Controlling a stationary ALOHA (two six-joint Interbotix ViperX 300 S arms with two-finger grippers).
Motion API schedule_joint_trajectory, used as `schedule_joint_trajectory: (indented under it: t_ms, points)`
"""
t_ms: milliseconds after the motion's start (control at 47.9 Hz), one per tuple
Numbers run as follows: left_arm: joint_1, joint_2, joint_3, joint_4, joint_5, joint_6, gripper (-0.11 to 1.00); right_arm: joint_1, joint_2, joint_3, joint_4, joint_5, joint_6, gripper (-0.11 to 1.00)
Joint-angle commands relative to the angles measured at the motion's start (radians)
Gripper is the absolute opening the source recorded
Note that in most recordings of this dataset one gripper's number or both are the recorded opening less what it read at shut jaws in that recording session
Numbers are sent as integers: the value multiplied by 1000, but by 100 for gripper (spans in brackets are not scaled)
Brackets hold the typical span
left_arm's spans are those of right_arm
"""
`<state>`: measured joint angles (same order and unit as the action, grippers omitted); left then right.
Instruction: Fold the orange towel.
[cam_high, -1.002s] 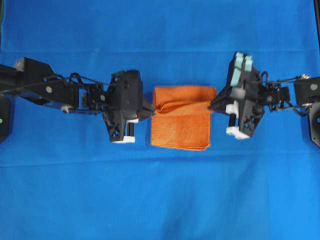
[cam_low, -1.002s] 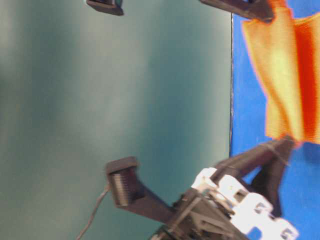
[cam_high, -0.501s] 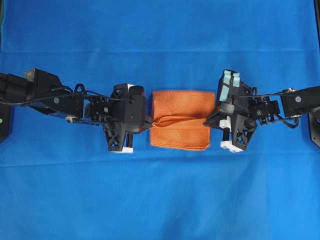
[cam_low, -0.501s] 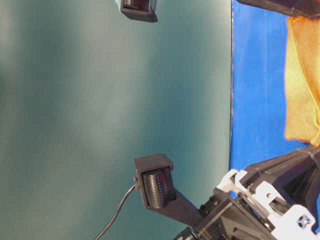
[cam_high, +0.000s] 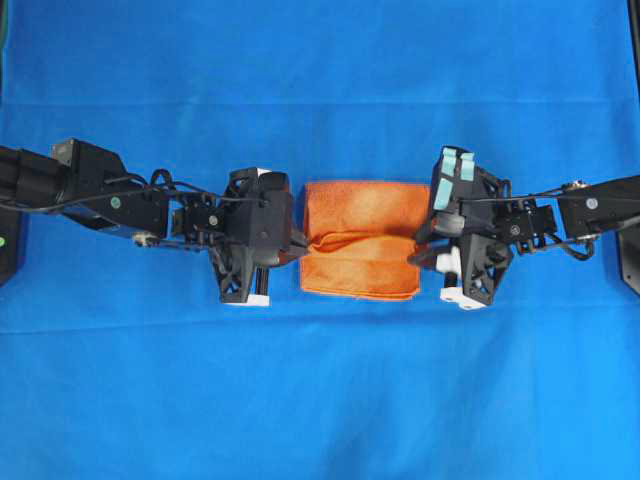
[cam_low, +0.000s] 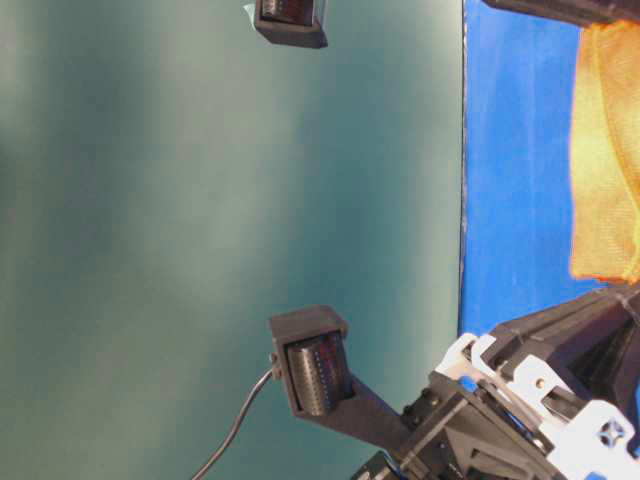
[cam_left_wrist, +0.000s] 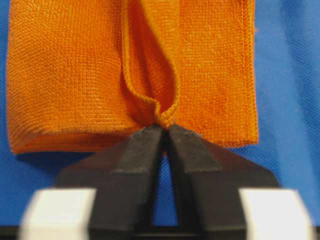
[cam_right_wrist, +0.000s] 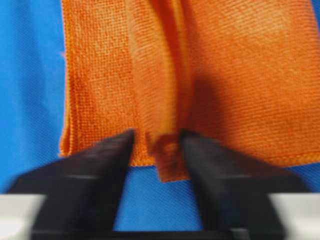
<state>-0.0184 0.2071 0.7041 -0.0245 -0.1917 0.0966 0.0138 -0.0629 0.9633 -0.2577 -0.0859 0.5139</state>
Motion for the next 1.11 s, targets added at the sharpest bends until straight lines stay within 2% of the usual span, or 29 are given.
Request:
schedule_joint_trajectory:
  t_ms: [0,42,167,251,439,668,919,1086]
  points:
    - [-3,-12,-17,2,-11,-2,12,9,-9,-18,3,-12,-2,60]
    - [-3,-12,-17,2,-9,-2,23,9,-9,-20,3,-15,-2,63]
    - [-3,-17,-17,2,-5,3,63,9,-11,-25,3,-14,-2,57]
    - [-3,-26,-12,2,6,5,82,18,-21,-35,3,-6,-2,58]
    - [-3,-117,-9,2,86,6,72,51,-123,-54,0,78,-5,58]
    - [-3,-296,23,2,183,8,72,60,-324,-37,-6,204,-14,58]
    - [3,-489,140,2,173,8,72,52,-557,28,-60,272,-17,58]
    - [15,-614,253,2,84,6,72,43,-729,78,-94,298,-17,58]
